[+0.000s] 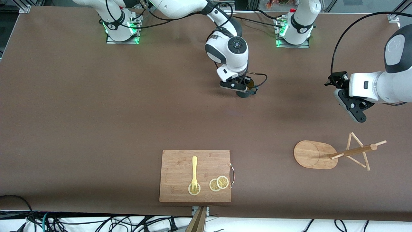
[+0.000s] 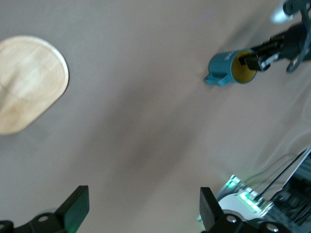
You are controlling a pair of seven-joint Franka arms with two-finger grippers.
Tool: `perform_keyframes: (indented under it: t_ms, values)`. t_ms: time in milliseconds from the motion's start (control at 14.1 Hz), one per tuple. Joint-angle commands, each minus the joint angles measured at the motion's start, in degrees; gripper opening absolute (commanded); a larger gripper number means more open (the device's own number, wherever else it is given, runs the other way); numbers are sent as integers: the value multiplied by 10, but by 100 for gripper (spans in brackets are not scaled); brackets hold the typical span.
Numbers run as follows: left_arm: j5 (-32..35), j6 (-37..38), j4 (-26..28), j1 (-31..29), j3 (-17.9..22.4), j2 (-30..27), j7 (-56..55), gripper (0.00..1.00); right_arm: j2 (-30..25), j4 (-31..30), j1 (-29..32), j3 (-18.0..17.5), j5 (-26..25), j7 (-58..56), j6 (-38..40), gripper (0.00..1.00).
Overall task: Pass cup and hang on rack
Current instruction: 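Release the mug on the table and withdraw the right gripper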
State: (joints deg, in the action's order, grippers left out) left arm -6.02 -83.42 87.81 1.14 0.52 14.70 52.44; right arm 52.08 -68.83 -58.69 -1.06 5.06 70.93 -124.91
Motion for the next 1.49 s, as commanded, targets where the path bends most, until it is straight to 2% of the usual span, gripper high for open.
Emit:
perform_keyframes:
  t_ms: [0,142,213,355,426,639,852,994,1136,1278,1420]
  values:
    - [-15,-40,50,-6,0,-21,100,100,-25,56,15,1,-1,-5,89,100]
    - [-32,-48,66,-5,-1,-22,186,100,-64,80,34,1,-1,-6,151,100]
    - [-66,-64,84,-6,0,-22,231,100,-94,79,37,6,-7,-7,164,100]
    - [-129,-103,131,-8,0,-22,301,100,-144,77,60,50,-8,-18,205,100]
    - [-149,-127,154,-4,-1,-22,325,100,-158,77,77,76,0,-48,235,100]
    - [-232,-193,226,1,-7,-22,425,100,-205,77,189,83,50,-232,312,100]
    - [-274,-263,274,0,-57,-25,471,100,-239,75,248,104,50,-360,375,100]
    - [-275,-300,302,1,-87,-35,472,100,-259,69,254,145,50,-423,400,100]
    - [-276,-322,334,1,-102,-40,475,100,-290,33,254,189,53,-496,412,100]
    - [-281,-340,354,0,-103,-41,537,100,-337,-24,254,223,56,-538,412,100]
    - [-336,-353,387,-5,-102,-39,612,100,-382,-74,254,244,50,-572,407,100]
